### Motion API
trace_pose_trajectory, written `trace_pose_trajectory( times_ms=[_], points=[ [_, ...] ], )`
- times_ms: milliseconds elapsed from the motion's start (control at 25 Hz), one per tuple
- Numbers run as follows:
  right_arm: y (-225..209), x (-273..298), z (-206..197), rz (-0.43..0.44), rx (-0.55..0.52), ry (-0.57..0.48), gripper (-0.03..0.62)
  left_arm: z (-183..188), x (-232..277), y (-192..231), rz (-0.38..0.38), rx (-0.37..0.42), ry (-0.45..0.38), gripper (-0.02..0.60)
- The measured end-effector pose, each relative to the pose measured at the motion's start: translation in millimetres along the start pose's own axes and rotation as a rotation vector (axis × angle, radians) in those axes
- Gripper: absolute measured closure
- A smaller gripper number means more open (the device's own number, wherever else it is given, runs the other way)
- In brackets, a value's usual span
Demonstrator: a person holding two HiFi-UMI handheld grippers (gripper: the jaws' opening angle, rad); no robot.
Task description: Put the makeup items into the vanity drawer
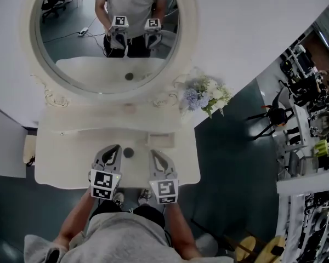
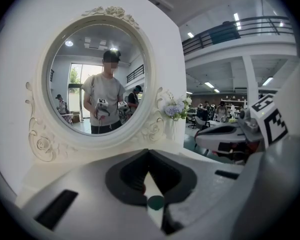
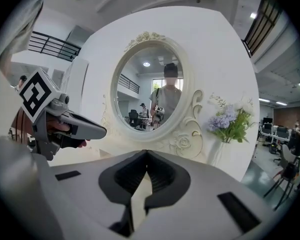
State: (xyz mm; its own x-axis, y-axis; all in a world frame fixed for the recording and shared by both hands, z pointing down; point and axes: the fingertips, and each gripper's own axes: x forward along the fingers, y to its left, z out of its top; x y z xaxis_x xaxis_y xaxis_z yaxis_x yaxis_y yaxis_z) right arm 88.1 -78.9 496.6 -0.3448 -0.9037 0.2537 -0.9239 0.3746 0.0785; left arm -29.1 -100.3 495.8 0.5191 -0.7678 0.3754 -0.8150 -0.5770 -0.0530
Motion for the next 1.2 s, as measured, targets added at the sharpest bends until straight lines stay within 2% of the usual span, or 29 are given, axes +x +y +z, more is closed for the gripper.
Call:
trace_pose_trajectory(
  times_ms=[280,600,640,720,800,1000,1200],
  points=[
    [37,38,-37,0.15,-0.035,0.105,0.58,-43,-8,22,0.079,-0.078,0.08,0.58],
    [67,67,-101,0.287,-0.072,0.278,0.577,-88,-13,33,0.151,-0.148,0.156,0.58],
    [69,69,-108,0.301,-0.073,0.298,0.567,-92,-13,34,0.158,-0.154,0.163,0.58],
    [75,74,-123,0.34,-0.071,0.342,0.476,-101,-14,35,0.17,-0.169,0.176,0.58],
    [79,78,-136,0.366,-0.071,0.377,0.426,-109,-14,36,0.18,-0.186,0.189,0.58],
    [83,87,-159,0.39,-0.081,0.432,0.384,-130,-17,33,0.2,-0.219,0.224,0.58],
    [86,96,-172,0.412,-0.105,0.46,0.376,-145,-20,30,0.215,-0.246,0.253,0.58]
  ],
)
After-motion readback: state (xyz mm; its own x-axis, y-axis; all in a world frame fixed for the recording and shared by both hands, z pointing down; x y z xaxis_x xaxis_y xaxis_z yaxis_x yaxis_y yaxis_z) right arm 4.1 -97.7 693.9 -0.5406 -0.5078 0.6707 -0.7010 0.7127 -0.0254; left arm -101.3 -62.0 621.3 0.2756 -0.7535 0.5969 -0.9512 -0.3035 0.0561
